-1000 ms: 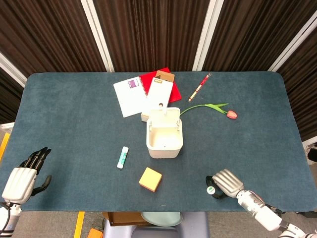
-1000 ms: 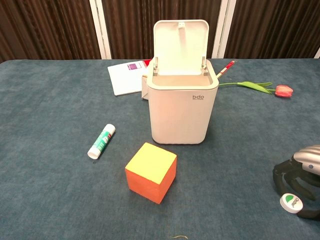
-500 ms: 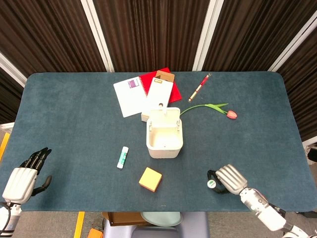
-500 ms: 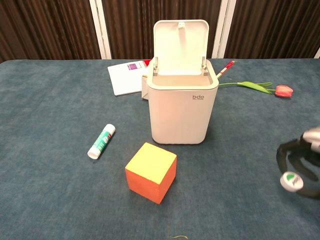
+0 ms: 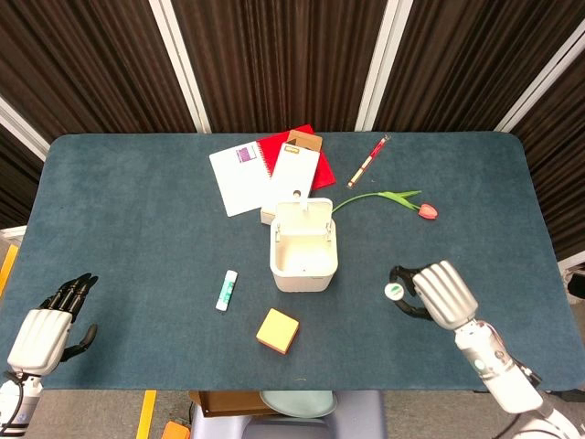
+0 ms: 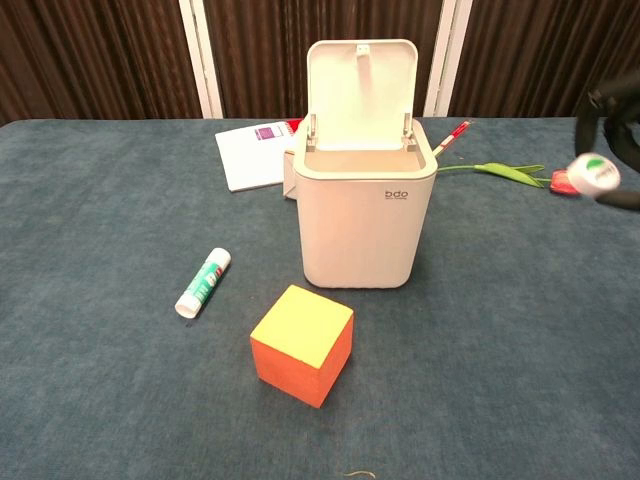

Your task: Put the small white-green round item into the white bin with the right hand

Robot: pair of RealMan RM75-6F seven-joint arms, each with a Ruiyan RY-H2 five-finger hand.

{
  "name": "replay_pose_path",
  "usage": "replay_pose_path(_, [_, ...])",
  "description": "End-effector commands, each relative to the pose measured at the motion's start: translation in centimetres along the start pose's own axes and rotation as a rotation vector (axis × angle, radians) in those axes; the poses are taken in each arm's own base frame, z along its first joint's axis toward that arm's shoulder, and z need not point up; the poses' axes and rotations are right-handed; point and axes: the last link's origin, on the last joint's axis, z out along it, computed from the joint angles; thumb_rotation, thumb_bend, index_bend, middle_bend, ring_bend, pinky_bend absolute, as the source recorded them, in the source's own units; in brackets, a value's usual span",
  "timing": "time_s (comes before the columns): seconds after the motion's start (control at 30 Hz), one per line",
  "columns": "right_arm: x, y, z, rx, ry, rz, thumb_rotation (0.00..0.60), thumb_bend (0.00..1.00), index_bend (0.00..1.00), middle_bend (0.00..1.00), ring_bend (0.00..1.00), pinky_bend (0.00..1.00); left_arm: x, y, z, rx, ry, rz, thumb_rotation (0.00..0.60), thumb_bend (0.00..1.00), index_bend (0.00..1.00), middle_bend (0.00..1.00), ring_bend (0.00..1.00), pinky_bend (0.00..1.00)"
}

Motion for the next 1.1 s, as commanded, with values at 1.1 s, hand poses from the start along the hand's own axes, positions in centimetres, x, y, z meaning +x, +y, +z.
replay_pose_path(1.1, [-3.8,-5.9,15.0,0.075,0.019,0.156,0.6,0.42,0.8,0.83,0.94,0.98,0.5,-0.3,-0.2,0.002,0.008,-0.02,0.6,0.42,0.04,0.08,0.12,0.36])
